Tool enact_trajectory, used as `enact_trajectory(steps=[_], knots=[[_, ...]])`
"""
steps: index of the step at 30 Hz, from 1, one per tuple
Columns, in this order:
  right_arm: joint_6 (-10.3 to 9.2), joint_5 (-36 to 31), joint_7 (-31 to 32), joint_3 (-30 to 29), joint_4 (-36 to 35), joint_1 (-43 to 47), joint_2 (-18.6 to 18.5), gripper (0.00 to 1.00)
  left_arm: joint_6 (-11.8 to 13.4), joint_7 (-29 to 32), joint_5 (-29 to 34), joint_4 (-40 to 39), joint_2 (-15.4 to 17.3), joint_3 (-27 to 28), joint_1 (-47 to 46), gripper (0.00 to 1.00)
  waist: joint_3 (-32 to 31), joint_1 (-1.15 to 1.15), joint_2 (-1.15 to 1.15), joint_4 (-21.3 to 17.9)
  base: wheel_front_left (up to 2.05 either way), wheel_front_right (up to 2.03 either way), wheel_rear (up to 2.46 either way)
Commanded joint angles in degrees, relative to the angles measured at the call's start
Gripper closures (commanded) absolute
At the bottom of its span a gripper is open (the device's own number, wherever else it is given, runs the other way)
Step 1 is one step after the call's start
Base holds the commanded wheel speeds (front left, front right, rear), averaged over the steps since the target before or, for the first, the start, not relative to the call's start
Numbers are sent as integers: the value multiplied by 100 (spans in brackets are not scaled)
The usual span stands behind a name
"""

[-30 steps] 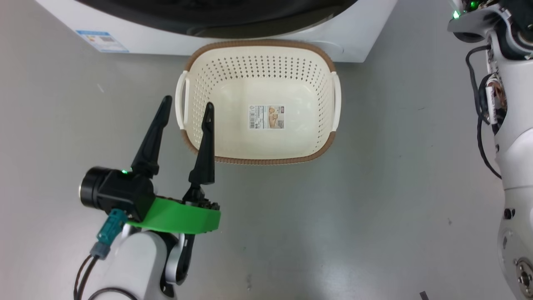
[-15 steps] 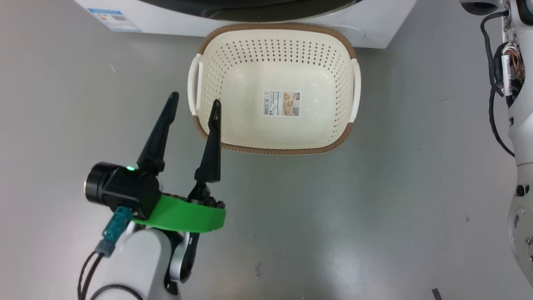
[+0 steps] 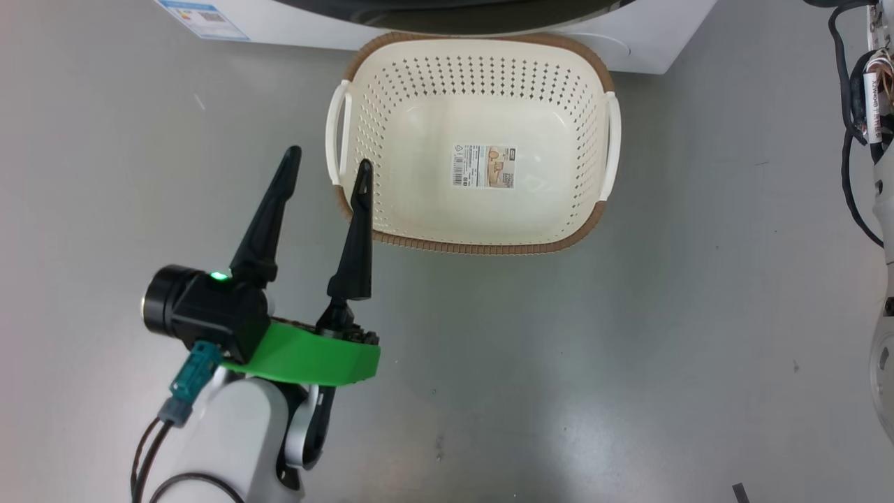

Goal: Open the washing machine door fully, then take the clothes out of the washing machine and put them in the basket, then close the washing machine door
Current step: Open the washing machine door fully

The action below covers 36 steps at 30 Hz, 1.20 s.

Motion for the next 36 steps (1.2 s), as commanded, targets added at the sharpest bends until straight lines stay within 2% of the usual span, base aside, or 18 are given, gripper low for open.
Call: enact_trajectory(steps=[1, 36], knots=[[5, 6, 117, 103, -178, -34, 236, 100, 20, -68, 52, -118, 94, 185, -60, 0, -12, 0, 0, -10, 0, 0, 0], [5, 466, 420, 696, -918, 1598, 370, 100, -101, -69, 126, 199, 93, 347, 353, 0, -1066, 0, 0, -170, 0, 0, 0]])
